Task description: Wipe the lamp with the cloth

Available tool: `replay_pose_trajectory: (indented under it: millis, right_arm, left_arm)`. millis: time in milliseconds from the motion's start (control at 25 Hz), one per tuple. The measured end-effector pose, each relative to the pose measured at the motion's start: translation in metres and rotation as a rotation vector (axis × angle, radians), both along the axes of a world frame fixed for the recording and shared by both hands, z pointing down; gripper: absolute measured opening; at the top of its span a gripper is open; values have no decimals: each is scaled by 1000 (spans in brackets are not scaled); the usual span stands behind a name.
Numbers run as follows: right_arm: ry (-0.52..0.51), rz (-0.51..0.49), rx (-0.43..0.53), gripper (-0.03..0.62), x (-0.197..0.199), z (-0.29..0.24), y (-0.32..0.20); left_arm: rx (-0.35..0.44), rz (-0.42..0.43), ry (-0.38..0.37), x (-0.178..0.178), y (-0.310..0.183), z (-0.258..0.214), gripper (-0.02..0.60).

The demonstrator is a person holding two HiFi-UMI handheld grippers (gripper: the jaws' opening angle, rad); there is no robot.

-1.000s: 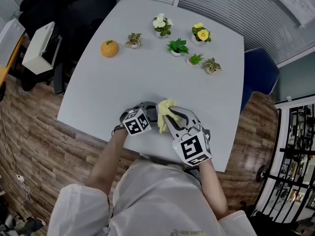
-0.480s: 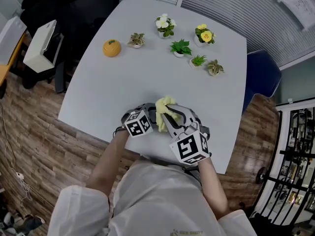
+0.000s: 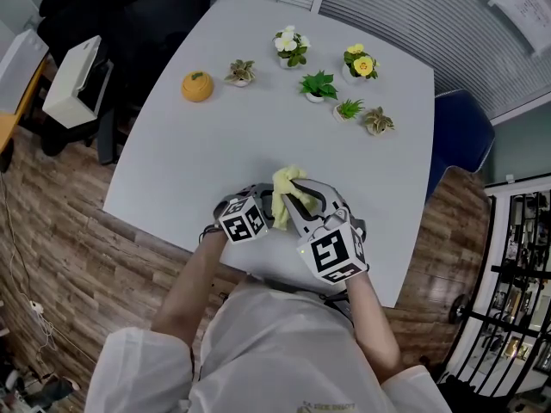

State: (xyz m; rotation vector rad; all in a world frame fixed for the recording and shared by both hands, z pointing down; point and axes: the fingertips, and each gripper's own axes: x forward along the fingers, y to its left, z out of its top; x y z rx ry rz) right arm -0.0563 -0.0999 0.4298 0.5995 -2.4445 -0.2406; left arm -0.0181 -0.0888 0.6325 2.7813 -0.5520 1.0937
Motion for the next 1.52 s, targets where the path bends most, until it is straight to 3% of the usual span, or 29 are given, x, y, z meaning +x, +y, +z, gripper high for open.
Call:
replay_pose_trajectory:
  millis: [720, 1520]
  right_arm:
    - [-129, 87, -109, 77, 10, 2, -25]
    - [-125, 237, -138, 75, 52, 19, -38]
  left_arm:
    - [4, -1, 1, 0, 0, 1, 288]
    - [3, -2, 1, 1, 0, 0, 288]
